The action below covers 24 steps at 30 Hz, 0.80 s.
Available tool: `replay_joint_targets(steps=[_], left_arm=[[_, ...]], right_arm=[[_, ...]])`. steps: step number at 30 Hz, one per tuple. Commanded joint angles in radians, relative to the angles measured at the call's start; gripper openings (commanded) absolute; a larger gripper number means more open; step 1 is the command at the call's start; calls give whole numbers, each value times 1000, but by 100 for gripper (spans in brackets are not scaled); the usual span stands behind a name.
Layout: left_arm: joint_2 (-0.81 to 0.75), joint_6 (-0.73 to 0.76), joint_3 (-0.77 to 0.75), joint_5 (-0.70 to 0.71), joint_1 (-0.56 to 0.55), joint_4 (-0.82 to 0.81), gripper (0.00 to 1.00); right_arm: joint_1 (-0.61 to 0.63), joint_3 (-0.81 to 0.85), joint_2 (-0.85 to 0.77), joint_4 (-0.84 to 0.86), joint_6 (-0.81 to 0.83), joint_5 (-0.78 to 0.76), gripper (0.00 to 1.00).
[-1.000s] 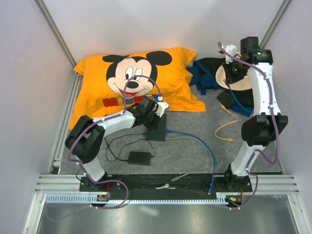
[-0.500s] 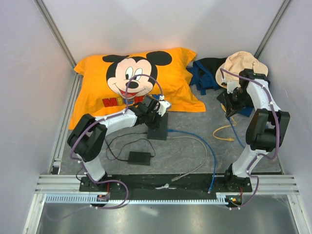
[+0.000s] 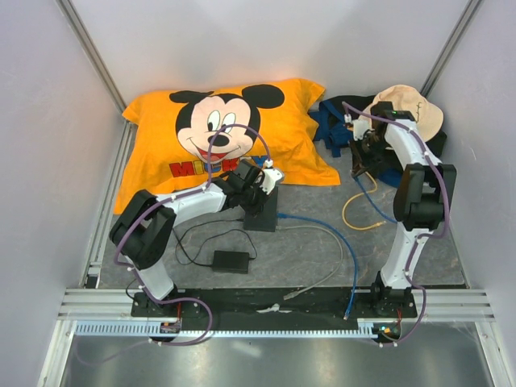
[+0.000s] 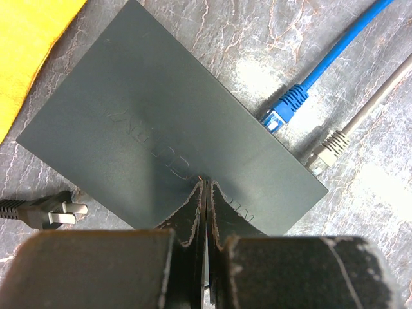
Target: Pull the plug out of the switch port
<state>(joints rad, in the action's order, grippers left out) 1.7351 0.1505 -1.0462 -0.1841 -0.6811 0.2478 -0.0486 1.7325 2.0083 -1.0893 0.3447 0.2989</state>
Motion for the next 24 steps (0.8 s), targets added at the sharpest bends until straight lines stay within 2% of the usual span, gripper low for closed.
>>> replay_joint_targets(steps=[1, 2, 3, 5, 6, 8, 11, 12, 15, 19, 22, 24], left_arm=[[32, 55, 45, 60, 0, 76, 2], [34, 58, 45, 63, 0, 76, 2], [35, 60, 43, 61, 0, 74, 2], [40, 64, 41, 63, 0, 74, 2], [38, 66, 41, 63, 0, 76, 2], [40, 76, 43, 57, 0, 76, 2], [41, 90, 43, 55, 0, 71, 2], [44, 92, 43, 60, 0, 71, 2], [55, 83, 38, 64, 0, 73, 2], [41, 87, 43, 64, 0, 68, 2], [34, 101, 34, 72, 3, 65, 2], [37, 97, 25, 72, 8, 71, 2]], right_arm=[[30, 16, 49, 11, -21, -21, 16], [29, 15, 53, 9, -19, -32, 25], [27, 16, 53, 8, -19, -38, 40], [20, 33, 46, 3, -12, -34, 56], [18, 45, 37, -7, 6, -26, 67], [18, 91, 23, -21, 26, 23, 69], [18, 127, -29, -5, 48, 148, 77], [18, 125, -64, 35, 43, 189, 87], [18, 92, -121, 135, -7, 327, 98], [26, 107, -88, 148, -59, 476, 98], [43, 107, -48, 100, -15, 557, 98], [91, 108, 1, 2, 89, 588, 98]])
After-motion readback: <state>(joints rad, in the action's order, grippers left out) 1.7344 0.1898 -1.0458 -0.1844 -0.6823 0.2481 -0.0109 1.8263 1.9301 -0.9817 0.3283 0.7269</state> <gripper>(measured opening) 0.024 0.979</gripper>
